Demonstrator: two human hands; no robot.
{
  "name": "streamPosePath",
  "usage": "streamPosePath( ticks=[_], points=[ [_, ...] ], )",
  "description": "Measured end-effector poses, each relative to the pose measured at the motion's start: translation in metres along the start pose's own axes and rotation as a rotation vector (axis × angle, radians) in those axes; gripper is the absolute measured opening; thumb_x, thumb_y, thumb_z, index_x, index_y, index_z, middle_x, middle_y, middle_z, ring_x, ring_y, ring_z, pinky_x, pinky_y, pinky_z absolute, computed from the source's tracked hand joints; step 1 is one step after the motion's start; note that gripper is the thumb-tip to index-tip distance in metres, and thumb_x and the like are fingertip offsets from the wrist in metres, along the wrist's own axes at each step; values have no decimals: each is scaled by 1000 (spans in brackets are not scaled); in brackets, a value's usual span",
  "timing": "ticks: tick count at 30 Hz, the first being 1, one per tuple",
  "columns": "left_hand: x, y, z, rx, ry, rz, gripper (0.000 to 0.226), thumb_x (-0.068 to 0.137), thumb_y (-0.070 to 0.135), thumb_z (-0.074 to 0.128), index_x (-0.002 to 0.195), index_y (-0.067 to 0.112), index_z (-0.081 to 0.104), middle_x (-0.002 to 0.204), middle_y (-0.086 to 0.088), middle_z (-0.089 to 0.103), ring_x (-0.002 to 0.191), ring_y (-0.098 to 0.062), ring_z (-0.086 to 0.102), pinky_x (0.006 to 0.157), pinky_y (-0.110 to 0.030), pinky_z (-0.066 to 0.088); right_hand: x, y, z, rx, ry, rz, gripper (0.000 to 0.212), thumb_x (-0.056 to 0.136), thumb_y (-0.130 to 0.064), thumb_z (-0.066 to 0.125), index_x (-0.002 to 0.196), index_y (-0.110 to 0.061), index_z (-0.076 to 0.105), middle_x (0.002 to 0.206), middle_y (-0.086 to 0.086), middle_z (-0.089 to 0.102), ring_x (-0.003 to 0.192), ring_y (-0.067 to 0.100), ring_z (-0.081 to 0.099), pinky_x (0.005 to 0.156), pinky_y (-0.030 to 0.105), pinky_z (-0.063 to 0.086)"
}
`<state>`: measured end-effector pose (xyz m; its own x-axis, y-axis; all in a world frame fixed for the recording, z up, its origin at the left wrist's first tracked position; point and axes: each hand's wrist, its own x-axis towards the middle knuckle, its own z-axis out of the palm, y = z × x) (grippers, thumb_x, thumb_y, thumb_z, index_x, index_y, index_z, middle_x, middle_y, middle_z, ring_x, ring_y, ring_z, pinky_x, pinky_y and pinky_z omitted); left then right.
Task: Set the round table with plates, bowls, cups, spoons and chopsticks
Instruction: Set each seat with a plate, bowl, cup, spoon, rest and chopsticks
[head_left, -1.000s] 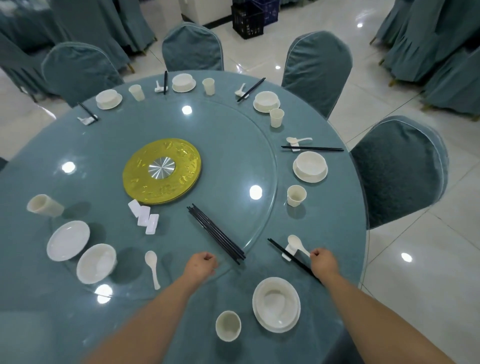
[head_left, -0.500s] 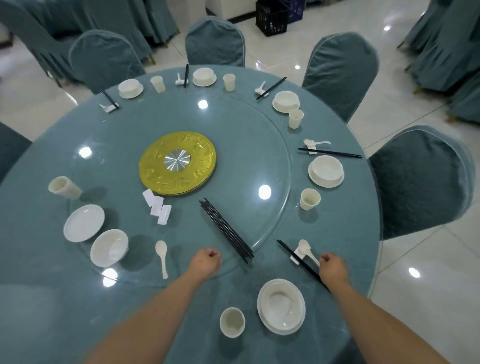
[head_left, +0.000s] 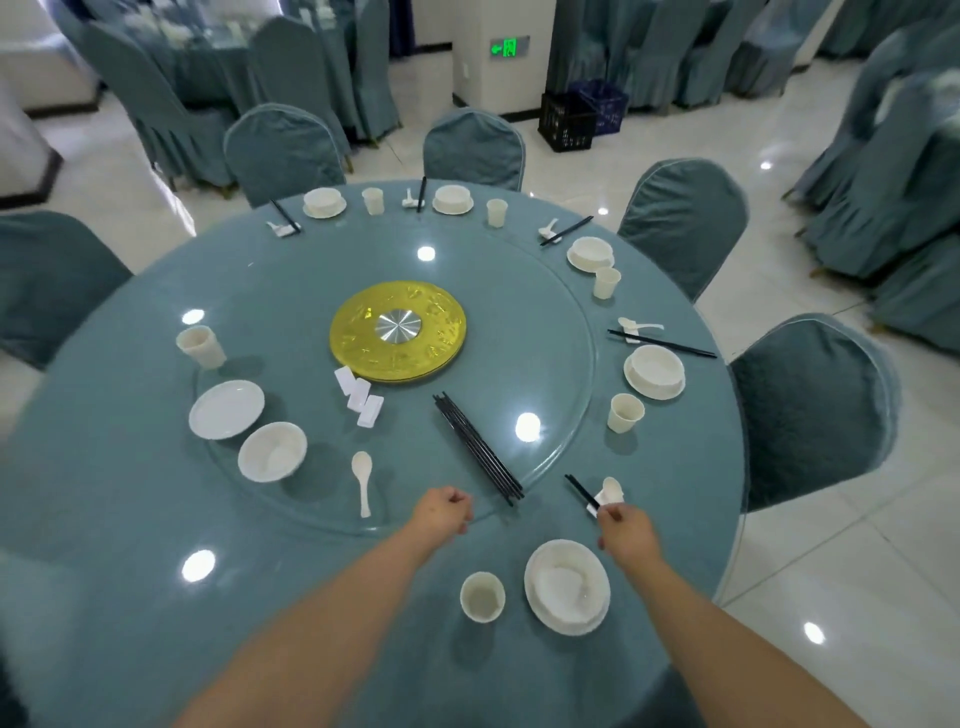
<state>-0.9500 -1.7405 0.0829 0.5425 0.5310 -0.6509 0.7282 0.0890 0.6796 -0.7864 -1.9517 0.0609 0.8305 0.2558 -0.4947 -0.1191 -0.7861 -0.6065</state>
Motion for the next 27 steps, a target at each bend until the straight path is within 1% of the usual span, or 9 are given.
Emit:
streamPosePath(
  ticks=[3,7,11,13,15,17,21,24,27],
  points=[
    [-41,-6,-15,-71,41,24,12,97,10,47,101,11,58,93,-7,63,63,-14,57,52,-21,37,-37,-18,7,128,-22,-35,26,95,-17,45,93,0,64,80,16,65,68,25,61,67,36,50],
    [-93,-22,-30,-211,143,61,10,97,14,48,100,13,57,89,-2,64,63,-12,56,57,-22,38,-86,-43,20,307,-139,-107,22,97,-15,44,96,-3,62,81,9,59,64,20,56,54,28,40],
    [-144,-44,-32,-348,266,87,9,96,14,50,99,15,59,89,-2,65,64,-13,58,58,-23,40,-136,-54,42,376,-283,-210,16,97,-14,46,89,-8,59,80,9,59,61,19,56,51,28,39],
    [-175,-62,-31,-404,327,94,11,97,15,48,101,16,59,89,-1,64,63,-11,59,57,-23,40,-166,-55,56,385,-368,-236,17,97,-15,49,83,-9,58,80,10,59,62,21,56,52,28,41],
    [-202,-80,-32,-421,361,93,13,97,15,47,102,17,58,89,0,64,63,-10,59,56,-23,40,-193,-53,70,381,-422,-250,18,97,-16,49,82,-10,57,80,10,59,61,20,55,51,28,41],
    [-225,-102,-34,-417,378,93,13,98,16,46,103,18,58,89,2,64,65,-10,59,57,-22,41,-219,-49,82,367,-468,-260,18,98,-18,47,85,-10,57,80,9,58,59,19,55,50,26,39],
    [-268,-149,-42,-409,451,49,16,98,16,47,107,15,60,90,1,65,66,-10,59,57,-22,41,-268,-39,101,311,-519,-297,16,97,-18,49,91,-8,60,82,7,60,60,18,58,52,26,40],
    [-292,-184,-49,-397,461,-16,19,98,16,46,110,12,59,94,-2,65,68,-13,59,57,-22,41,-296,-33,113,291,-563,-306,15,98,-15,47,93,-7,59,83,8,59,57,16,56,50,26,38],
    [-312,-210,-58,-406,470,-63,17,98,19,46,107,13,60,95,-2,65,70,-14,60,57,-22,41,-316,-31,129,273,-610,-303,14,98,-12,46,95,-5,57,84,10,57,57,17,53,50,26,36]
  ],
)
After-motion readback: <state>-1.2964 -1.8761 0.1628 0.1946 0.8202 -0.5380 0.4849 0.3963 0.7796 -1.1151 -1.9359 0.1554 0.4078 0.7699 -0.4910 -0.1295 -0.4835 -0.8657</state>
